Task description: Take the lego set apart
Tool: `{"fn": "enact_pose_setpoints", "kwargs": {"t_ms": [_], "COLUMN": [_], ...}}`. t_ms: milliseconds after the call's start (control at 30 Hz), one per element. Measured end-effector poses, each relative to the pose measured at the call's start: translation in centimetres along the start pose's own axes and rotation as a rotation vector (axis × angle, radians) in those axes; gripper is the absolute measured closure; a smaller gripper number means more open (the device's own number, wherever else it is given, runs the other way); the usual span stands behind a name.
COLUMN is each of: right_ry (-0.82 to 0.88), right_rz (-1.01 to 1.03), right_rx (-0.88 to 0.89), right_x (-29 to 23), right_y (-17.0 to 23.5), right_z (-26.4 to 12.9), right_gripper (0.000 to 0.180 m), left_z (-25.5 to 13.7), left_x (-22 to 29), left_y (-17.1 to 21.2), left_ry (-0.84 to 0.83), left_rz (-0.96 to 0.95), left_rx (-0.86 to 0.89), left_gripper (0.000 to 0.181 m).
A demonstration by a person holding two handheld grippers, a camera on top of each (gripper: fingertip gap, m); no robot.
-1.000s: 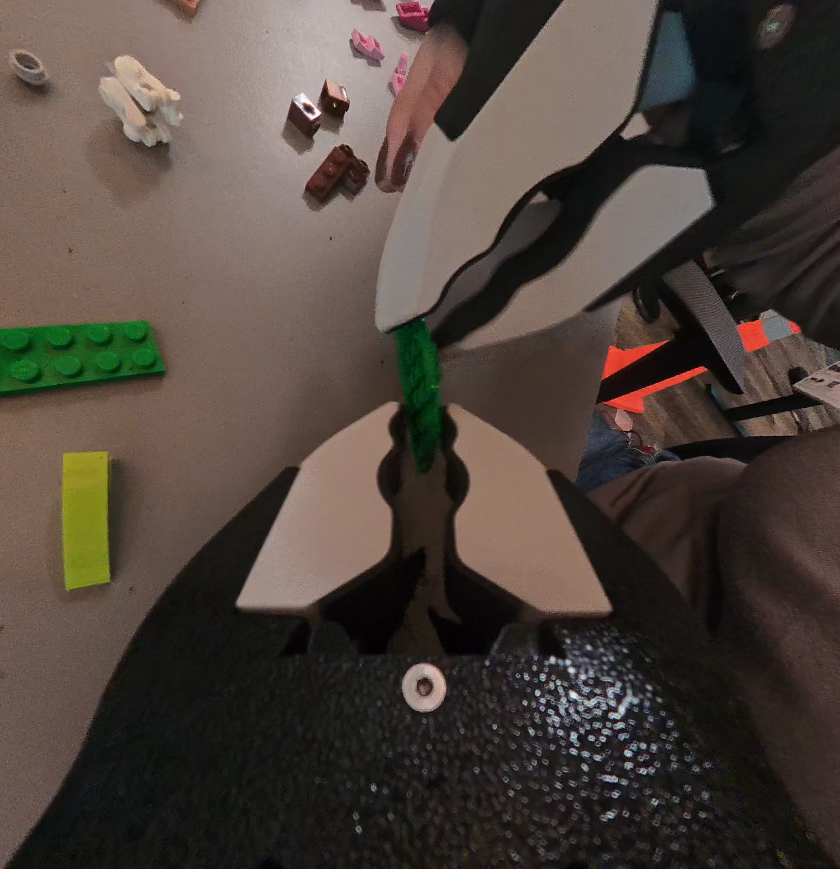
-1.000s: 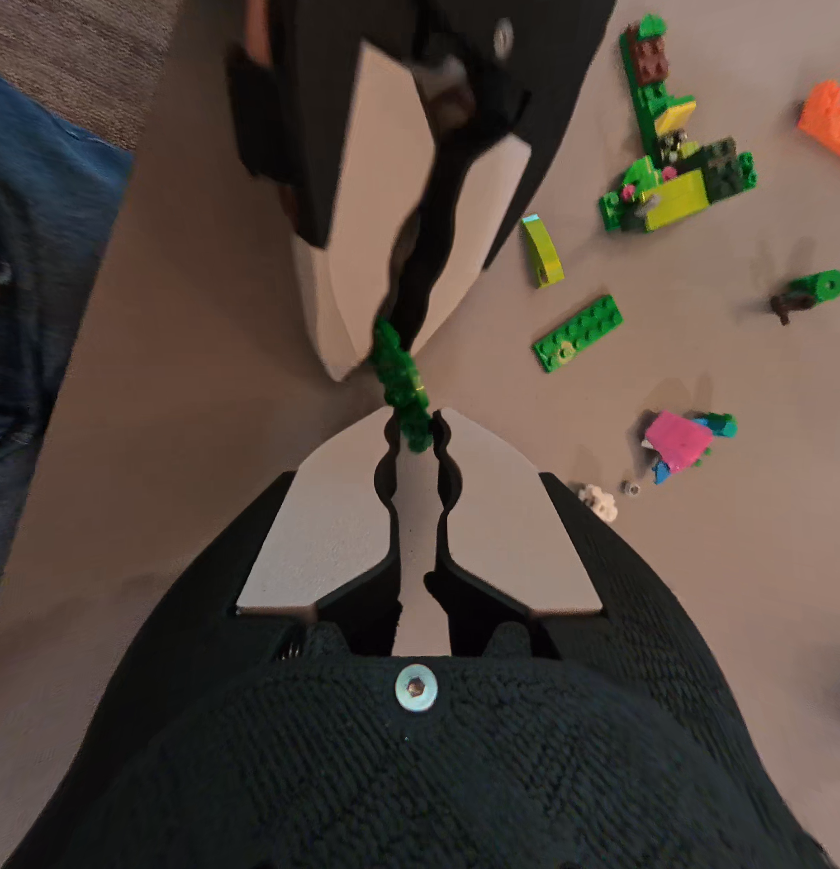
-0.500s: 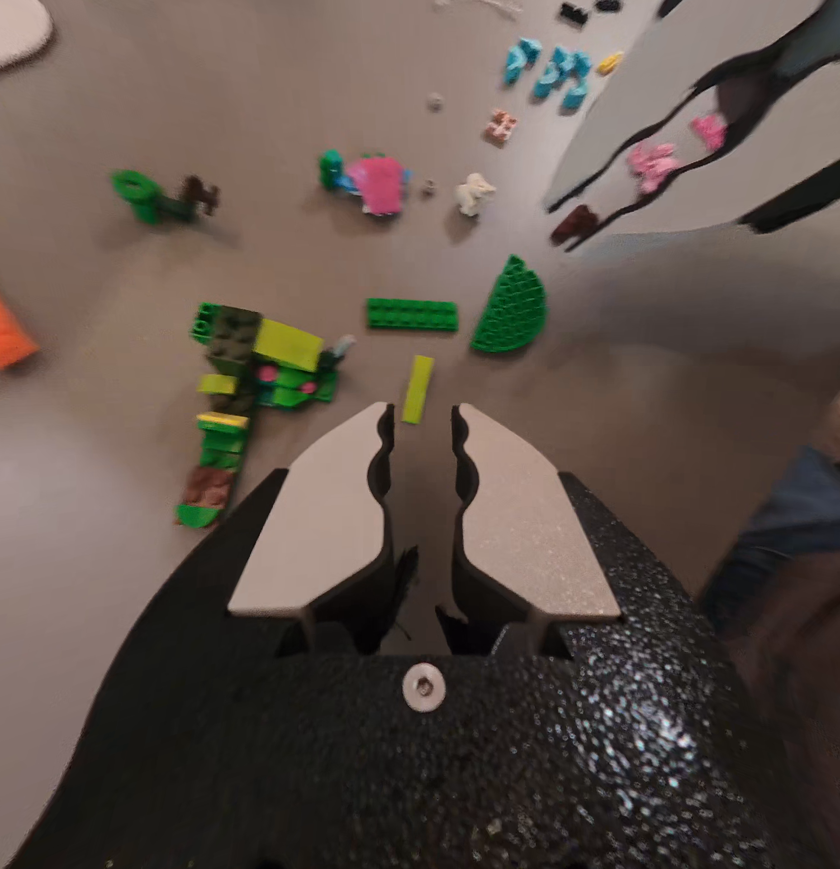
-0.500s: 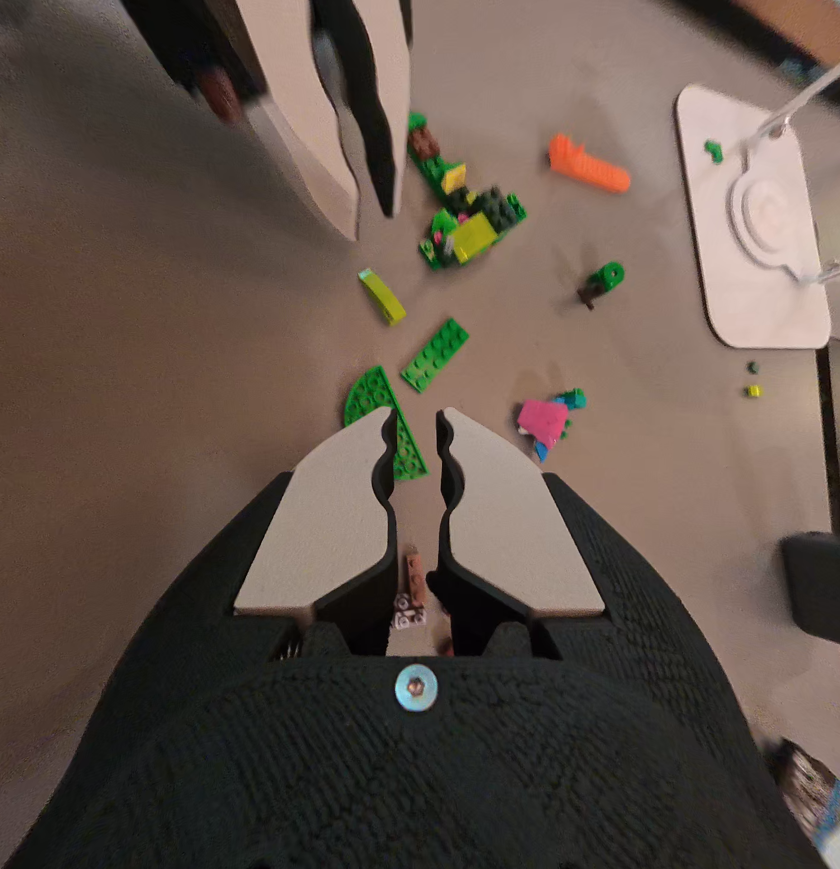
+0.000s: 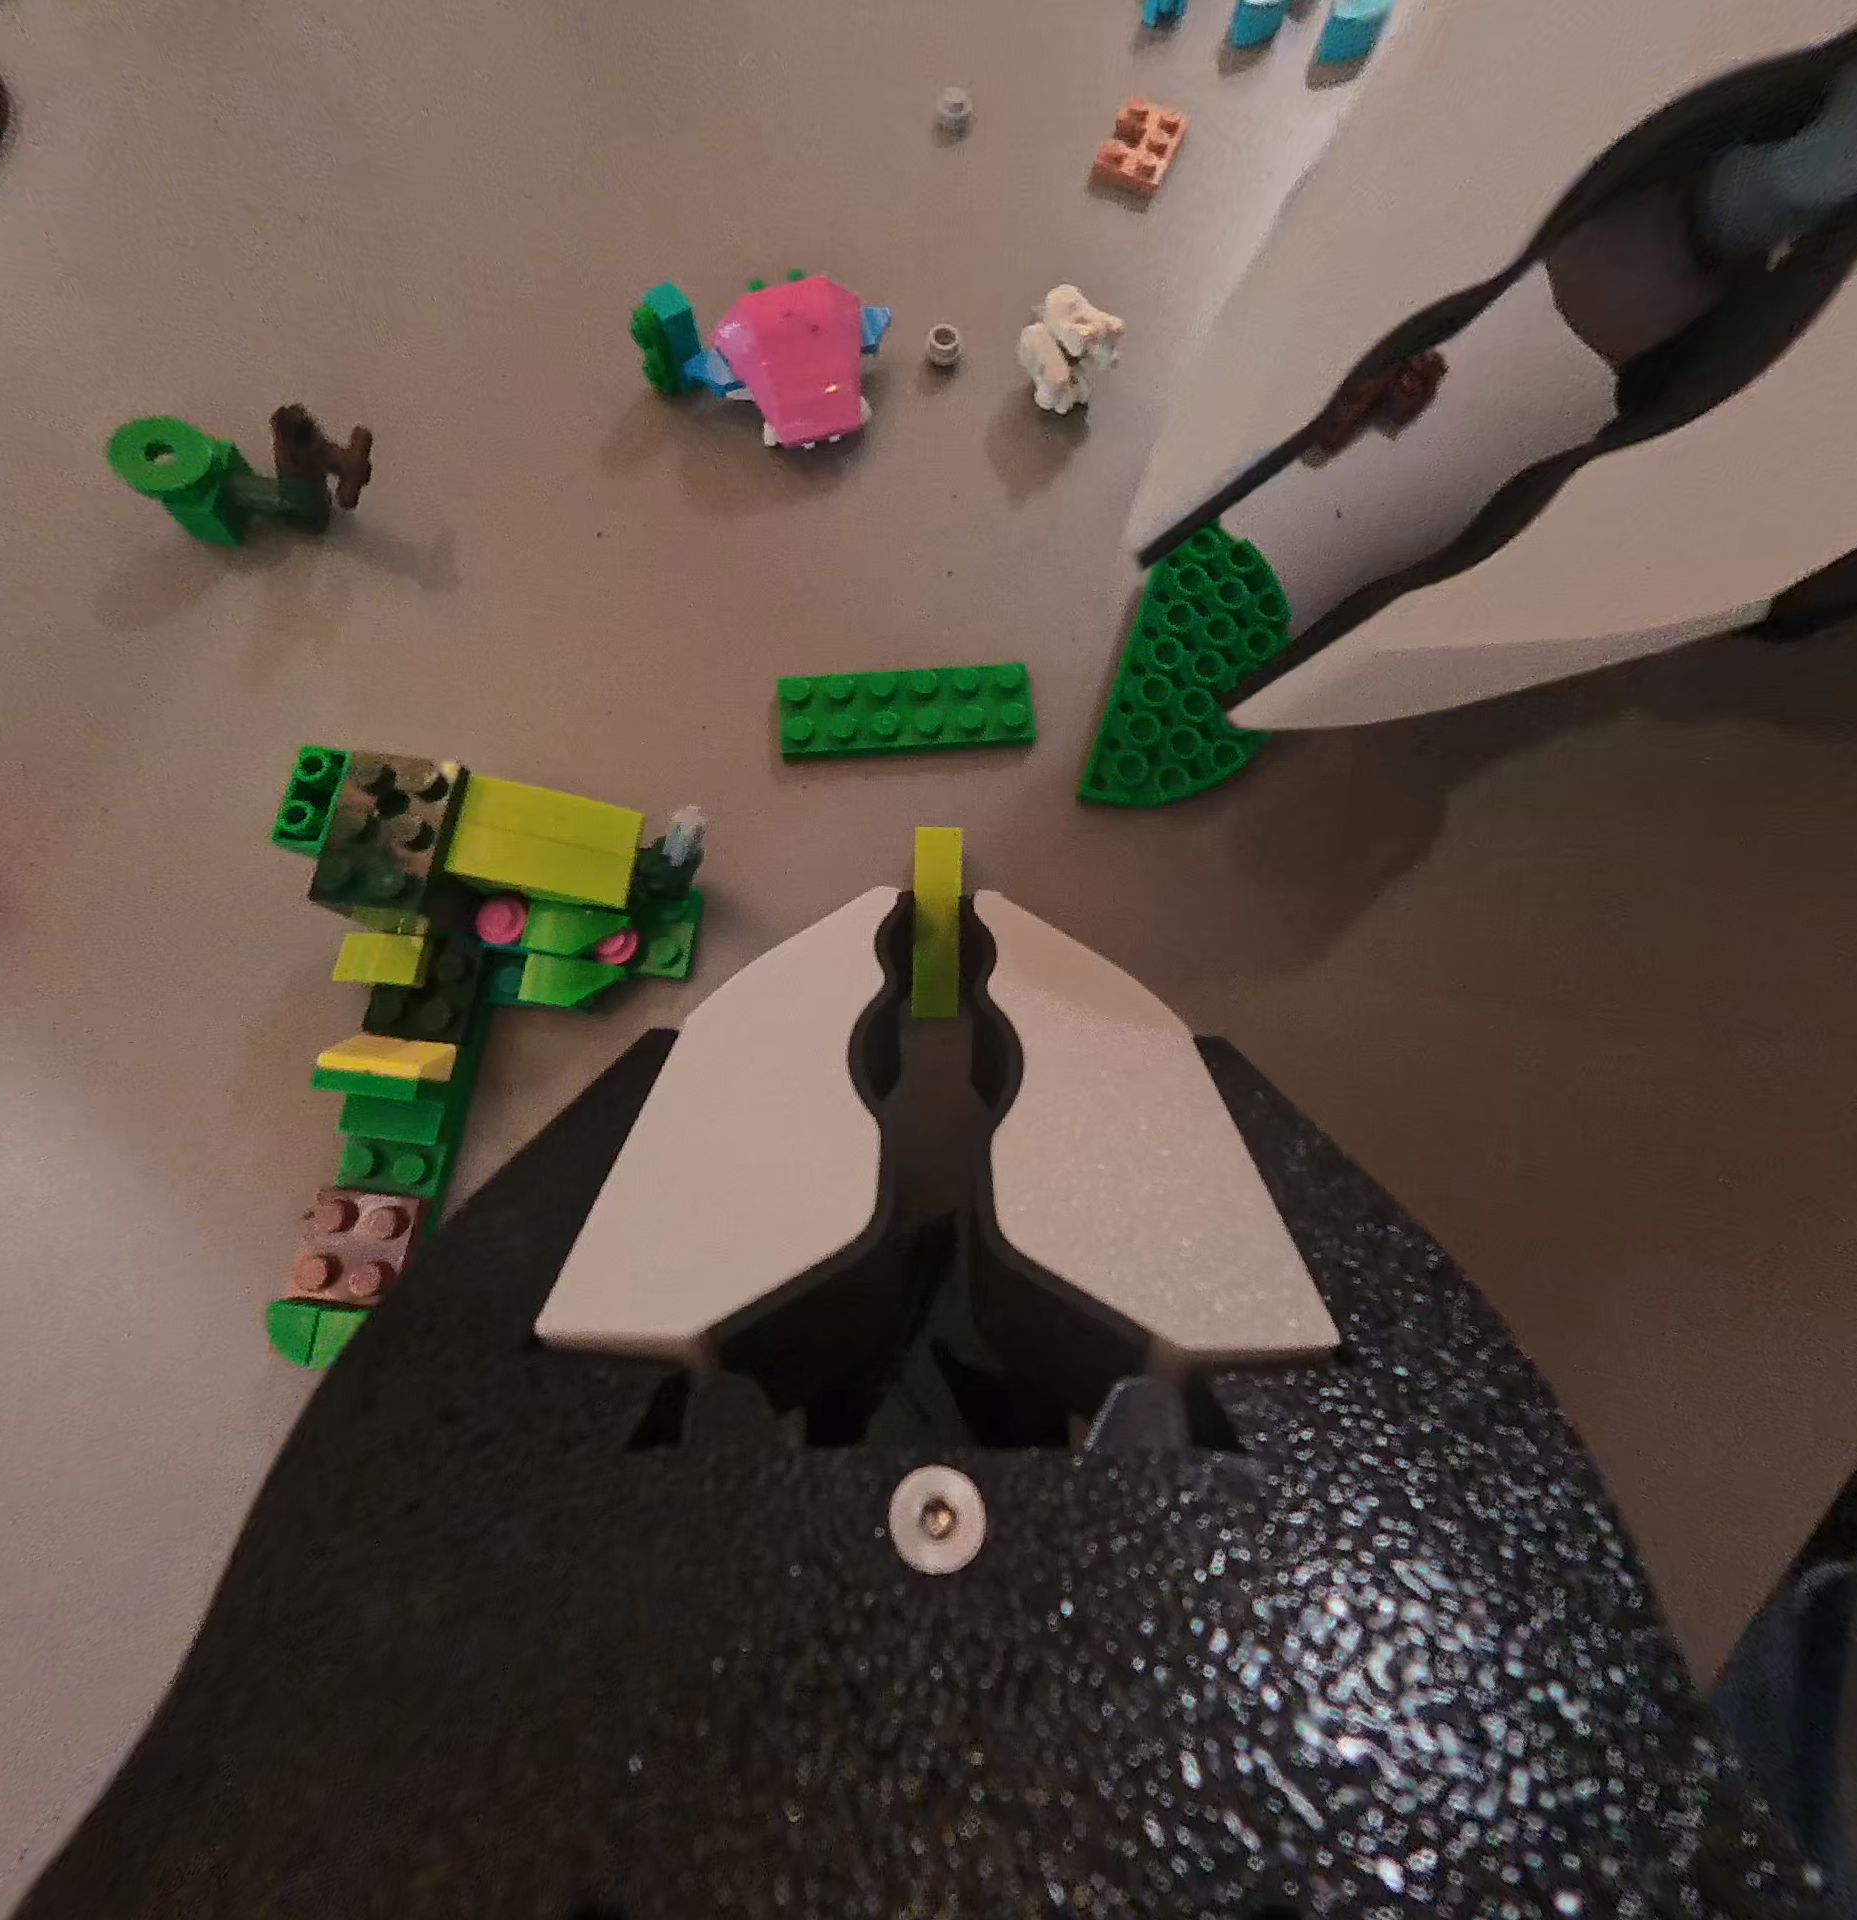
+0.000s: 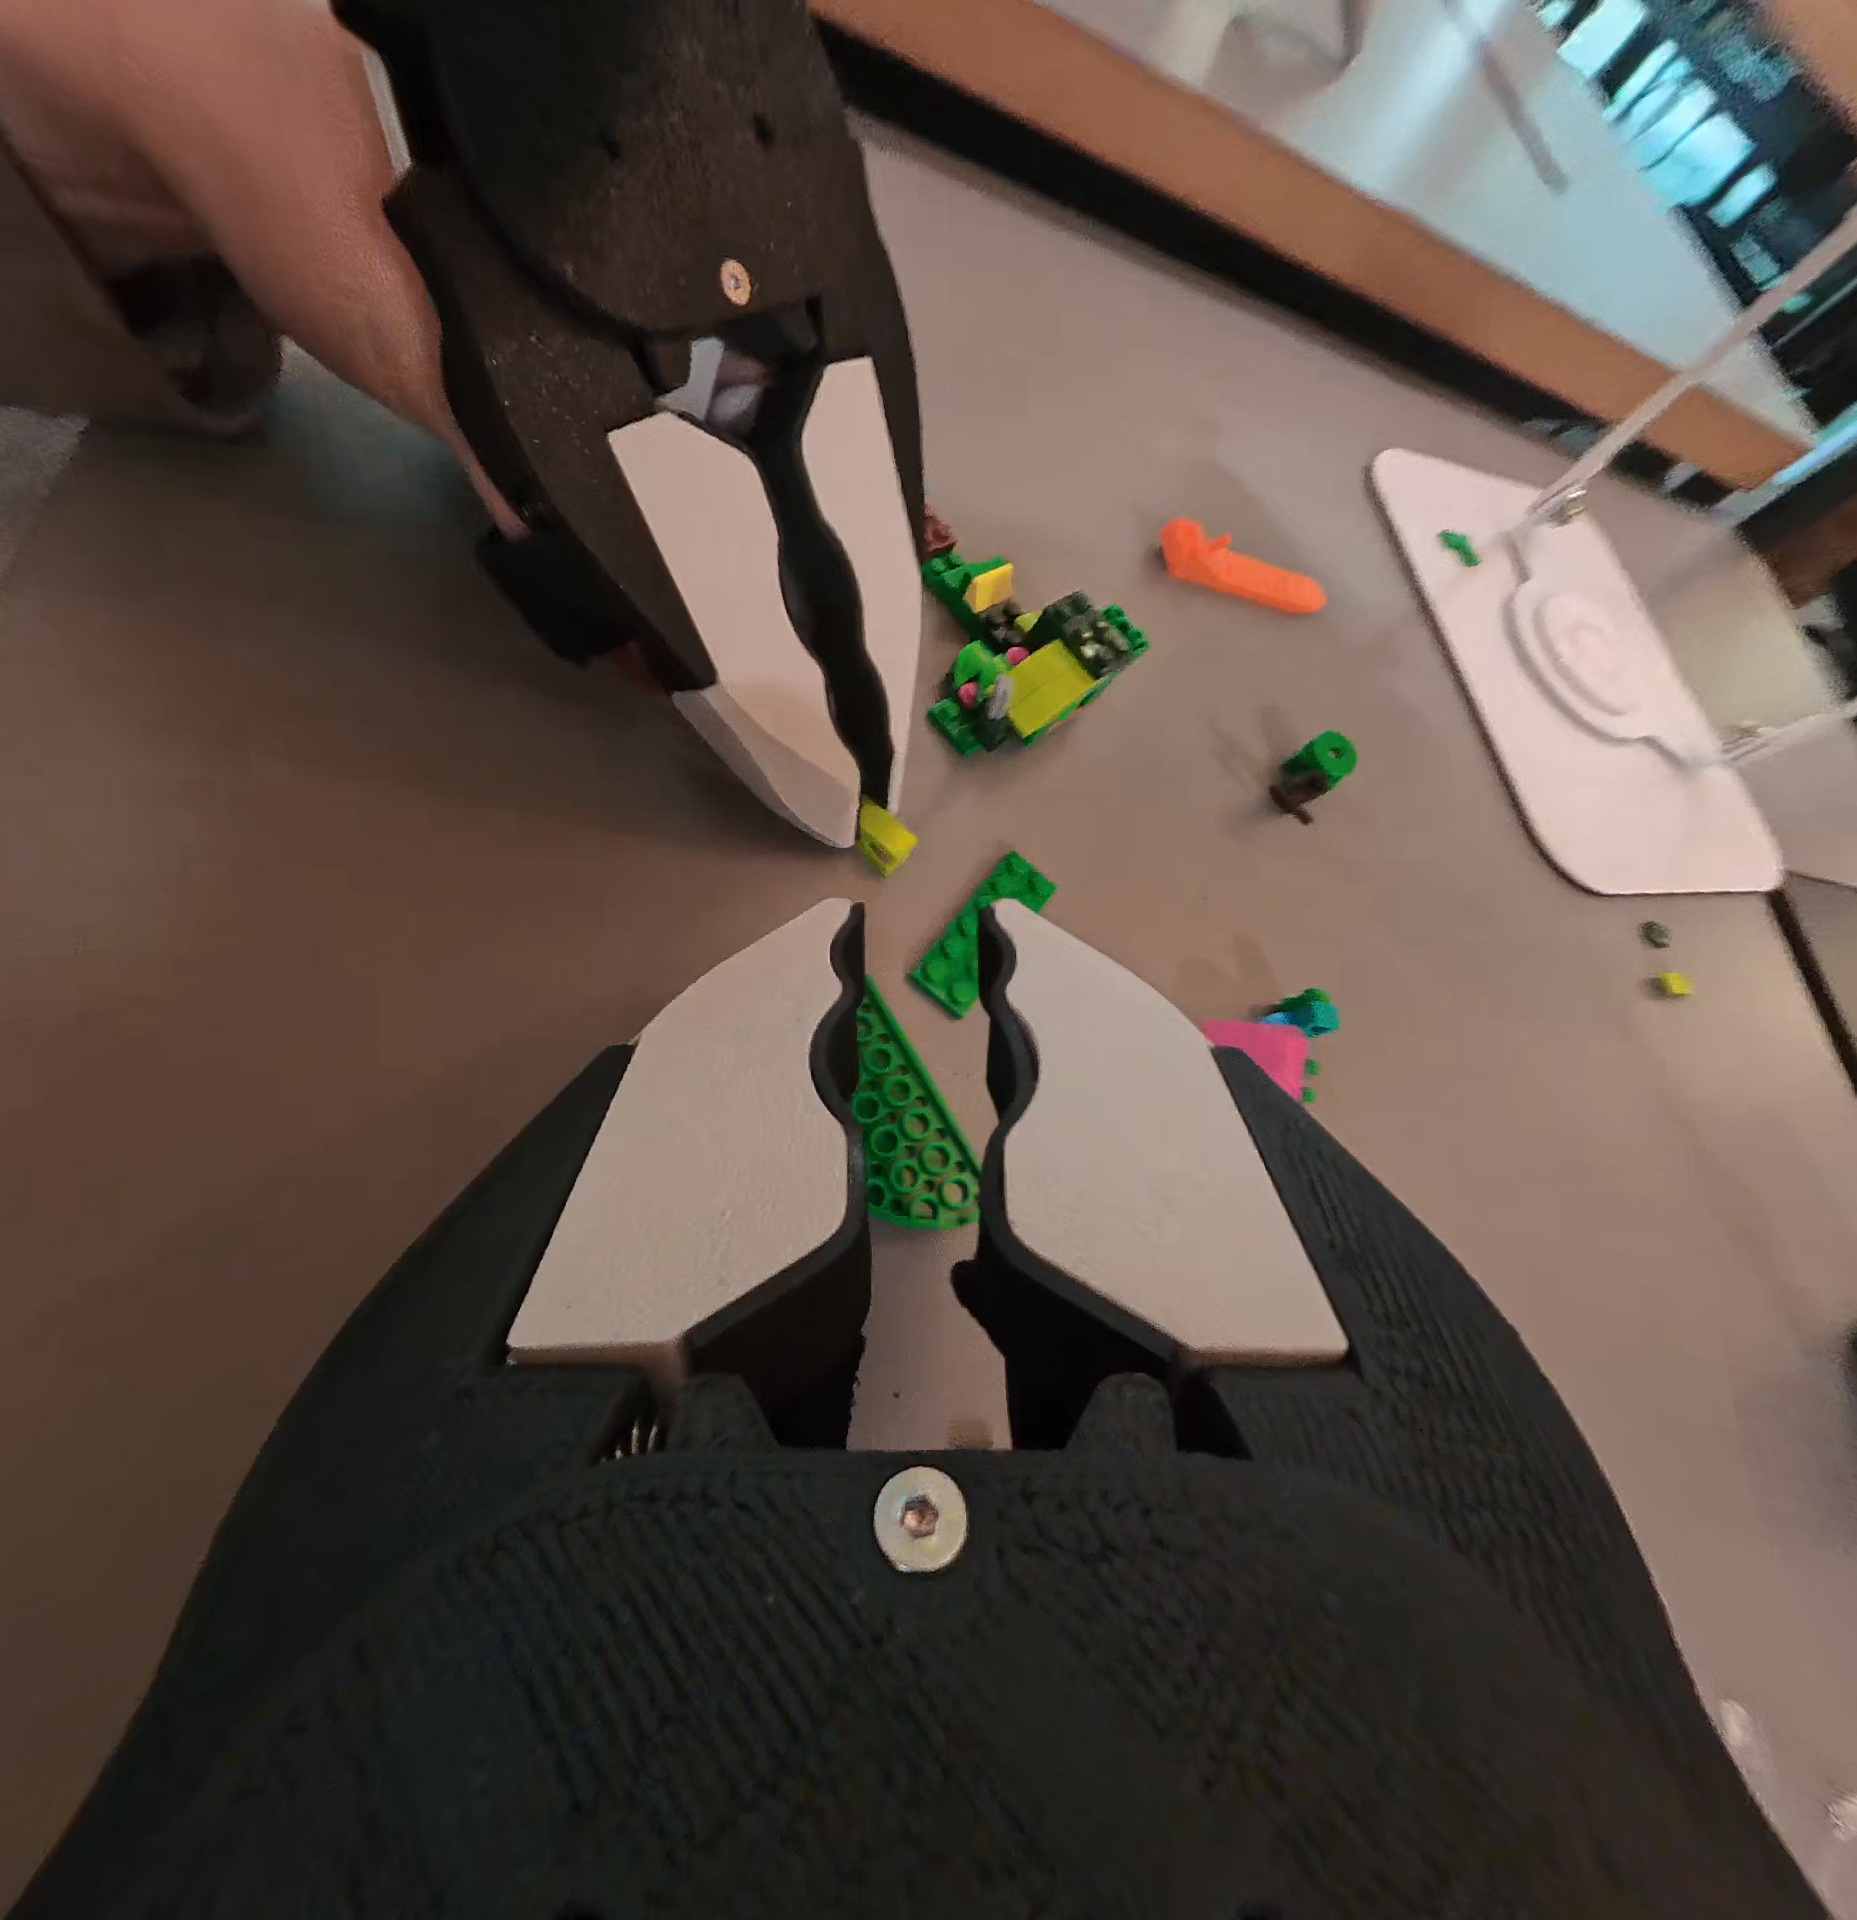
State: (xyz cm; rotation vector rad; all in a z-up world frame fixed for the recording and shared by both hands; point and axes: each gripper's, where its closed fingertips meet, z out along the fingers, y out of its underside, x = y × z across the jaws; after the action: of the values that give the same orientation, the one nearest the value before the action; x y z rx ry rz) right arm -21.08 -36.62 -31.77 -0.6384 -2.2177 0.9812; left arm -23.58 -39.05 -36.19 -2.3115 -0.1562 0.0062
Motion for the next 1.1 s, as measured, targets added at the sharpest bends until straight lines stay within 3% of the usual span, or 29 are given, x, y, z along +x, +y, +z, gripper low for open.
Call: {"fn": "enact_pose_setpoints", "kwargs": {"t_ms": [33, 100, 200, 267, 367, 467, 633, 700, 800, 867, 933, 1000, 1100], "right_ry": [0.029, 0.07, 0.052, -0.018, -0.174, -0.27, -0.257, -0.251, -0.249, -0.207, -0.195, -0.202, -0.207], "right_rz": [-0.009, -0.023, 0.093, 0.266, 0.553, 0.688, 0.691, 0.683, 0.744, 0.8, 0.845, 0.879, 0.906], "right_rx": [0.016, 0.048, 0.183, 0.315, 0.528, 0.596, 0.56, 0.544, 0.539, 0.548, 0.566, 0.579, 0.584], "right_x": [0.3, 0.8, 1.1, 1.3, 1.8, 1.7, 0.9, 0.9, 1.4, 2.5, 3.1, 3.4, 3.5], "right_y": [0.0, -0.3, -2.2, -3.8, -6.1, -6.9, -7.0, -6.7, -6.3, -5.8, -5.5, -5.4, -5.4], "right_z": [-0.2, -0.6, -1.4, -2.4, -3.9, -4.2, -3.0, -2.7, -2.5, -2.5, -2.7, -2.9, -2.9], "right_gripper": [0.161, 0.161, 0.161, 0.161, 0.16, 0.159, 0.159, 0.172, 0.173, 0.173, 0.173, 0.173, 0.173], "left_z": [0.0, -0.3, -3.3, -6.1, -7.2, -7.8, -7.2, -6.5, -6.2, -6.2, -5.5, -4.8, -5.1], "left_x": [-0.2, 0.0, 2.7, 3.5, 3.2, 3.6, 4.8, 4.8, 4.4, 4.2, 3.9, 3.7, 3.7], "left_y": [-0.1, -1.1, -5.4, -7.2, -7.4, -7.9, -8.0, -7.7, -8.0, -8.4, -8.0, -7.6, -8.6], "left_ry": [0.003, 0.065, 0.453, 0.662, 0.681, 0.685, 0.673, 0.637, 0.578, 0.465, 0.263, 0.101, 0.004], "left_rz": [-0.034, -0.142, -0.376, -0.434, -0.413, -0.381, -0.317, -0.307, -0.29, -0.196, -0.004, 0.154, 0.217], "left_rx": [0.01, 0.092, 0.392, 0.539, 0.592, 0.625, 0.597, 0.57, 0.584, 0.615, 0.572, 0.508, 0.571], "left_gripper": [0.173, 0.173, 0.173, 0.174, 0.173, 0.174, 0.174, 0.174, 0.17, 0.122, 0.106, 0.122, 0.153]}}
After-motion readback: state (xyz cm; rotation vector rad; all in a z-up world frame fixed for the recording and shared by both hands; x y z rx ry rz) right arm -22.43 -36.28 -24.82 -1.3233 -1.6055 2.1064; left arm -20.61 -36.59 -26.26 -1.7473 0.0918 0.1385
